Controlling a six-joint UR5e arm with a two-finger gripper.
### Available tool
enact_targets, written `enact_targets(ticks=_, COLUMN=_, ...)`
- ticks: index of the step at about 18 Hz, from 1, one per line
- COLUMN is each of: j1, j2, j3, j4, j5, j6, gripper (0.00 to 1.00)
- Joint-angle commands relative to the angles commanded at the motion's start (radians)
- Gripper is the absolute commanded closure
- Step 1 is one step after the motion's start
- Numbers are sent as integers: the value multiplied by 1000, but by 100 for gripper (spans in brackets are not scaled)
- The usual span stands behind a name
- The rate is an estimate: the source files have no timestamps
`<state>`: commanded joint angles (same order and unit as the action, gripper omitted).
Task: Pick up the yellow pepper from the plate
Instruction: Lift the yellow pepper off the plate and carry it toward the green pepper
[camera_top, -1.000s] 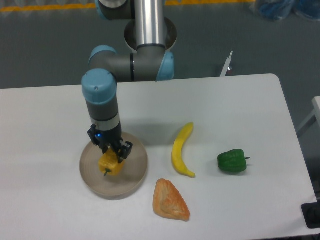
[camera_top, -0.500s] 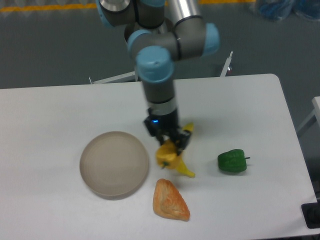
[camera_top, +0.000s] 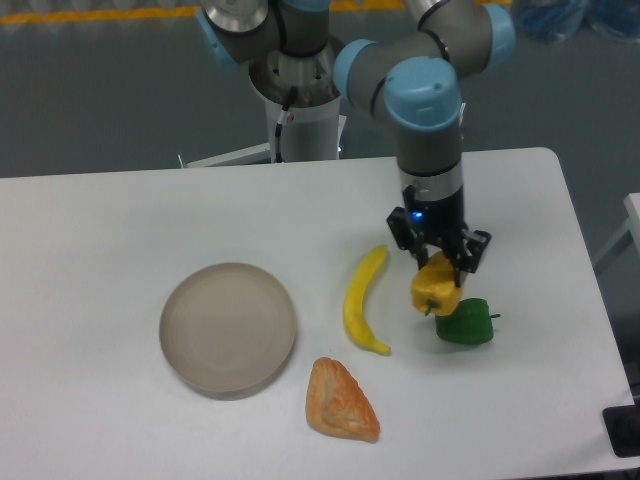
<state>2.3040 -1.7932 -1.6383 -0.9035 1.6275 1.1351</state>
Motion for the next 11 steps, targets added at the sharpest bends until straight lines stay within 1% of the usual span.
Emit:
enact_targets(ticks=2, j1=3, j2=-3, j3=12, j4=0, j5=-8, j6=0, gripper=63)
enact_targets(ticks=5, j1=-5, j2=-26, j3=21, j4=2, j5=-8, j6=-14, gripper=63)
enact_targets(ticks=11, j1=-6, j2=-31, j3=26, j4=3, j5=2, j6=-20, gripper=63)
